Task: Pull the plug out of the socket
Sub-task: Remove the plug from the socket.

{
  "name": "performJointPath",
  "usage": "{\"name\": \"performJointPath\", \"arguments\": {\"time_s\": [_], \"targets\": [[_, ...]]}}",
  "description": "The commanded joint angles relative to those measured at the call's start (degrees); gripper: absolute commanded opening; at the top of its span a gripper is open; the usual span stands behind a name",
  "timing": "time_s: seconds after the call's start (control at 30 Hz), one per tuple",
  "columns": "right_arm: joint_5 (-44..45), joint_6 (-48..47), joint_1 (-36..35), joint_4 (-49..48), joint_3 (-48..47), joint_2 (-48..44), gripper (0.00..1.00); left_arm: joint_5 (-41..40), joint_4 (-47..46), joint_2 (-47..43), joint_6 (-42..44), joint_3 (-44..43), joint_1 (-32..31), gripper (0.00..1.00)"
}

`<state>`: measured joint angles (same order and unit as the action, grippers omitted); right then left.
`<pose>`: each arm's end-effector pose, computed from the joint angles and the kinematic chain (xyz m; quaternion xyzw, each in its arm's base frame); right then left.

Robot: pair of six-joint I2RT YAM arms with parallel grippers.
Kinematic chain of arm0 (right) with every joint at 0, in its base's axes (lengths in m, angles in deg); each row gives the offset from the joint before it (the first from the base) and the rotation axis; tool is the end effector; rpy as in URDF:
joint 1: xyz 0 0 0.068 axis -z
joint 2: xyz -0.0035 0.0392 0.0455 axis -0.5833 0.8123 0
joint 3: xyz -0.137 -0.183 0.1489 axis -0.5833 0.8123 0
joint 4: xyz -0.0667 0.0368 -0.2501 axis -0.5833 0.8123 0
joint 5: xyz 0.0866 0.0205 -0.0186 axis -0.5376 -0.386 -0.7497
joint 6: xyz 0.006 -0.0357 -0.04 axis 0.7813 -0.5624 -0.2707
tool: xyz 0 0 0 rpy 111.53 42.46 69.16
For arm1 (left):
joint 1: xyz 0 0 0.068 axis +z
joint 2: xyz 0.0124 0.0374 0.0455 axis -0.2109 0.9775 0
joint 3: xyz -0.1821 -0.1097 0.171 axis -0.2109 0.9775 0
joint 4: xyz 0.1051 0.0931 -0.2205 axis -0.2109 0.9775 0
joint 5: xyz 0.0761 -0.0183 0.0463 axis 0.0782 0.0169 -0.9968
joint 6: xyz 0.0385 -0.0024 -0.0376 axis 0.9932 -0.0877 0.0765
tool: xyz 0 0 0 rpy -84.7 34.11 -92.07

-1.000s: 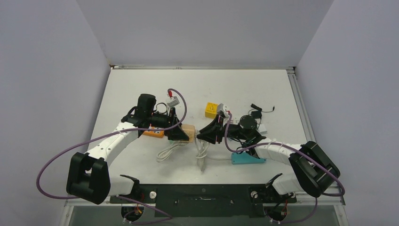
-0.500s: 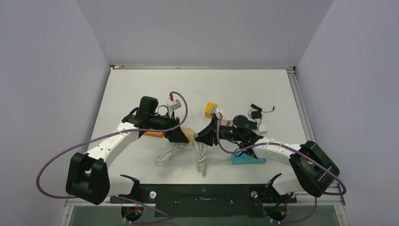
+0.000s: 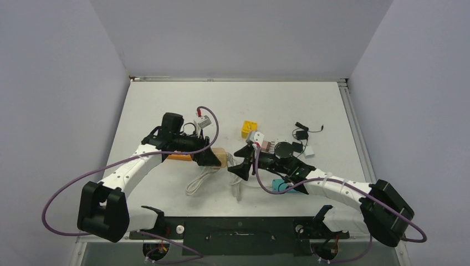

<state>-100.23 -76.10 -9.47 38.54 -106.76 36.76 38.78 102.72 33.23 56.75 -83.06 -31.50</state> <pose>0.1692 0.1986 0.2291 -0.4119 0.6339 0.4781 0.4472 0.2313 -0.1123 0.2479 0.3005 0.7866 -0.4857 0.2347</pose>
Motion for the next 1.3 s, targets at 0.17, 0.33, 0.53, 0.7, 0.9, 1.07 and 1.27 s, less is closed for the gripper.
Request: {"name": "performJointPath", "arguments": {"time_s": [0.17, 0.33, 0.53, 0.7, 0.9, 1.07, 1.27], "targets": [[16.47, -7.64, -3.84, 1.51, 1.48, -4.53, 0.71, 6.68, -7.09, -2.87, -2.84, -3.09, 1.01, 0.0], [24.93, -11.0, -8.25, 3.13, 0.58, -2.81, 0.67, 7.42, -7.87, -2.99, -3.42, -2.93, 1.01, 0.0], [38.64, -11.87, -14.2, -0.31, 1.22, -1.62, 0.61, 8.12, -8.37, -2.94, -4.05, -2.78, 1.05, 0.0], [50.03, -14.68, -19.48, -1.25, 0.7, 0.29, 0.55, 8.94, -9.37, -2.85, -4.8, -2.45, 1.01, 0.0], [59.62, -15.23, -22.64, -3.44, -0.14, 3.31, 0.44, 10.15, -11.18, -2.5, -6.46, -1.92, 0.96, 0.0], [64.8, -13.33, -22.95, -5.23, 0.58, 3.05, 0.22, 9.88, -11.04, -2.5, -6.49, -2.11, 0.96, 0.0], [57.16, -9.71, -17.19, -4.67, 3.7, -1.43, 0.05, 8.04, -7.57, -3.12, -3.94, -3.02, 1.6, 0.0]]}}
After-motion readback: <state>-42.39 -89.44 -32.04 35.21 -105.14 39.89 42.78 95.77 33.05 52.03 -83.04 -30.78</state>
